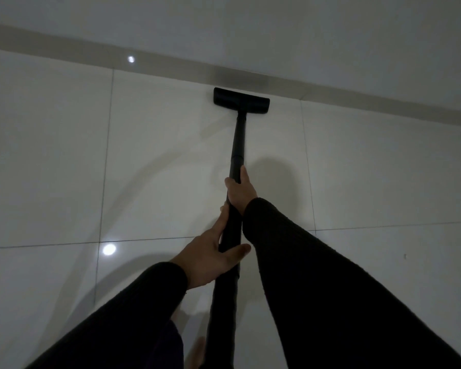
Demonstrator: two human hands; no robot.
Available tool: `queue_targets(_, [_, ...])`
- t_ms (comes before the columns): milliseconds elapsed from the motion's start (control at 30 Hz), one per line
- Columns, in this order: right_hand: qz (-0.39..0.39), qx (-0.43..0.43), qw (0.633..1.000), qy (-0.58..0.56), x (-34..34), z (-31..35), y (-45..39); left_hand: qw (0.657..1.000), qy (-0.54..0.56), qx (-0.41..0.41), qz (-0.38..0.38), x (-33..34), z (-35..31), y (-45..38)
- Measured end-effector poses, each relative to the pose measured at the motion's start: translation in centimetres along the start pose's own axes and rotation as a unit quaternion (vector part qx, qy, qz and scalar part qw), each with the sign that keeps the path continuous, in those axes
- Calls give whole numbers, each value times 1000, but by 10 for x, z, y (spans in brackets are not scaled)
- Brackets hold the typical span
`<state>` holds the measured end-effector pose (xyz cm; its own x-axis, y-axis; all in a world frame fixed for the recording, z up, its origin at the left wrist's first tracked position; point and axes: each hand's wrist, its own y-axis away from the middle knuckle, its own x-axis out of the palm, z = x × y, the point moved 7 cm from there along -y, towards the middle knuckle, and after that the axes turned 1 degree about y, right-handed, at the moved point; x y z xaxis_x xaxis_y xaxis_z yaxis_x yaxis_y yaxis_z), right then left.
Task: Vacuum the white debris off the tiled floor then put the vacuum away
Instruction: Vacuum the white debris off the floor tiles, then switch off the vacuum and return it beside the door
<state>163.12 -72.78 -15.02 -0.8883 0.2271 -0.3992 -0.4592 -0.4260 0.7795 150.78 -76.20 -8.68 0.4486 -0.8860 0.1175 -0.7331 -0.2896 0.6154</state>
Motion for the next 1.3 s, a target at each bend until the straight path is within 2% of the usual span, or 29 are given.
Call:
queue_targets(300, [72, -18, 997, -1, 68, 26, 32, 999, 20, -35, -26, -43, 11, 57])
queue_targets(433, [137, -7, 989, -49, 97, 59, 32, 997, -23, -66, -31, -99, 0, 73])
queue_targets(533, [183, -28, 983, -11, 114, 85, 30, 992, -68, -93, -55, -155, 1, 79])
queue_targets(633, [159, -138, 970, 121, 128, 111, 24, 976, -157, -129, -72, -206, 10, 88])
queue_targets(733, [94, -292, 926, 222, 142, 137, 17, 958, -228, -142, -100, -251, 15, 100])
queue_targets(800, [58, -358, 894, 262, 154, 152, 11, 941, -284, -147, -111, -275, 15, 106])
queue_targets(933, [79, -458, 815, 347, 197, 185, -5, 887, -401, -146, -174, -327, 11, 118])
queue_targets(1000, [119, -511, 770, 363, 222, 201, -9, 860, -441, -151, -208, -349, 9, 125])
queue_targets(1067, [160, -548, 742, 352, 244, 215, -17, 818, -491, -155, -257, -371, 4, 130])
queue_targets(1133, [178, -574, 729, 328, 258, 229, -26, 756, -556, -157, -307, -389, 2, 135])
queue_targets(1200, [182, -613, 698, 321, 271, 240, -30, 690, -599, -152, -376, -404, 9, 143])
queue_targets(1300, [189, -670, 646, 312, 289, 251, -33, 579, -580, -59, -571, -413, 14, 165])
